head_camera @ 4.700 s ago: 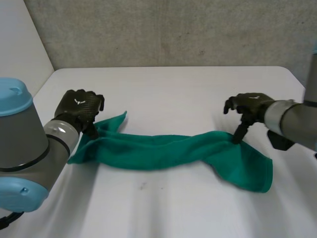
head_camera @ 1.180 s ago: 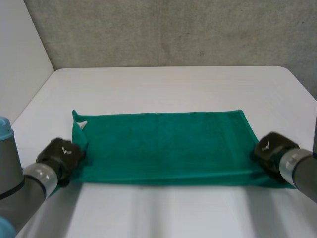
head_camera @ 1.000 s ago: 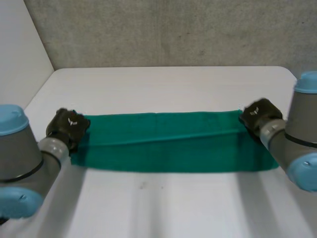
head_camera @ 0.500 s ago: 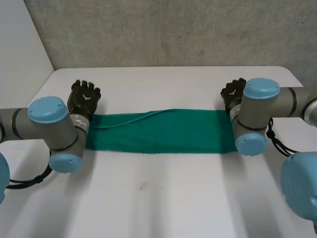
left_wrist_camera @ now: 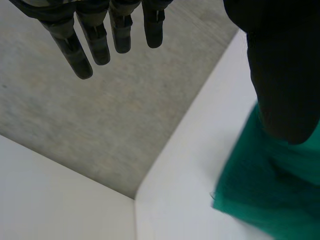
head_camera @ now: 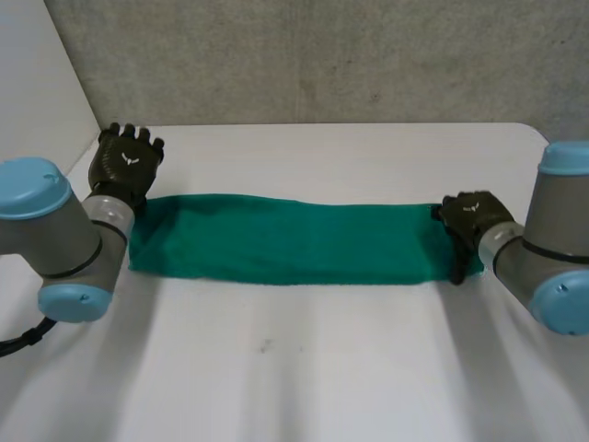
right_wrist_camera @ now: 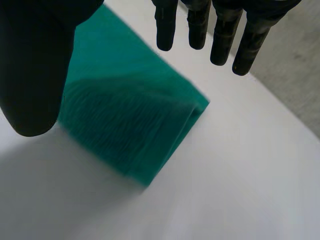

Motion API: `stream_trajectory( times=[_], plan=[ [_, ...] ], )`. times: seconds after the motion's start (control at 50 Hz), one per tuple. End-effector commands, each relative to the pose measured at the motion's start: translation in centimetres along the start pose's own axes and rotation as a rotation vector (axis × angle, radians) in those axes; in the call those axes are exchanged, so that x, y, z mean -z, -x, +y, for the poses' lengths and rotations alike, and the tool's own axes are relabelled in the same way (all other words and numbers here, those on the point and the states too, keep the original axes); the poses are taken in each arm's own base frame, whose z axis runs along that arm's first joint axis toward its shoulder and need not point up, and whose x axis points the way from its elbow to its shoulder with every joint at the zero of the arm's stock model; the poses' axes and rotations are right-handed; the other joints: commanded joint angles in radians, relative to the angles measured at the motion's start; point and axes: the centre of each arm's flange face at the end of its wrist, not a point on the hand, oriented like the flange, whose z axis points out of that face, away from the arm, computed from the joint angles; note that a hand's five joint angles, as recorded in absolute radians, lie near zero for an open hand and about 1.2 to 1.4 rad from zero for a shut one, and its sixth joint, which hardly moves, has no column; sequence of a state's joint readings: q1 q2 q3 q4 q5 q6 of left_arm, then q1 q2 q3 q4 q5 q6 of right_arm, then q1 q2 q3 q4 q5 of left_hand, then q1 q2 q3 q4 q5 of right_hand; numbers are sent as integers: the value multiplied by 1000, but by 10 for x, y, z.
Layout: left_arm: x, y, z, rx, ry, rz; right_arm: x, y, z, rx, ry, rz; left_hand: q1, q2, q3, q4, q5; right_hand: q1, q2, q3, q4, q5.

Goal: Fold the towel.

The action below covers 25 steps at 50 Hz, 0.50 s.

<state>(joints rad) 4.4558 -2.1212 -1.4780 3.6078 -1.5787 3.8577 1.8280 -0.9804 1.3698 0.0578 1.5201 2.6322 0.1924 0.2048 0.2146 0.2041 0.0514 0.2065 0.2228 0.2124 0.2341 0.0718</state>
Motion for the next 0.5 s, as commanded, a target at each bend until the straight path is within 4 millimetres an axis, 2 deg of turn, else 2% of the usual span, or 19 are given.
stream_trajectory(
  times=[0.02,0.2,0.22,0.28,0.3,0.4,0.5],
  plan=[
    [-13,-1,33,5,67,29,-5,0,15,-9,-2,14,45,32,22,33,11,87,70,81,59,47],
    [-28,-20,60,4,110,53,-23,-5,31,-21,6,43,45,32,22,33,11,336,320,330,308,296],
    [-29,-20,62,4,112,52,-25,-6,33,-21,4,48,45,32,22,33,11,415,399,409,387,375],
    [-30,-20,62,4,113,49,-29,-10,35,-22,-10,69,45,32,22,33,11,901,885,896,874,862],
    [-30,-20,62,4,112,48,-31,-14,34,-22,-18,85,45,32,22,33,11,1187,1171,1181,1159,1147],
    [-29,-15,59,-1,121,22,-36,-28,39,-23,-4,122,45,32,22,33,11,1190,1174,1184,1162,1150],
    [-24,-5,52,-3,140,-8,-38,-61,48,-6,56,239,42,29,19,30,8,1190,1174,1184,1162,1150]
  ],
)
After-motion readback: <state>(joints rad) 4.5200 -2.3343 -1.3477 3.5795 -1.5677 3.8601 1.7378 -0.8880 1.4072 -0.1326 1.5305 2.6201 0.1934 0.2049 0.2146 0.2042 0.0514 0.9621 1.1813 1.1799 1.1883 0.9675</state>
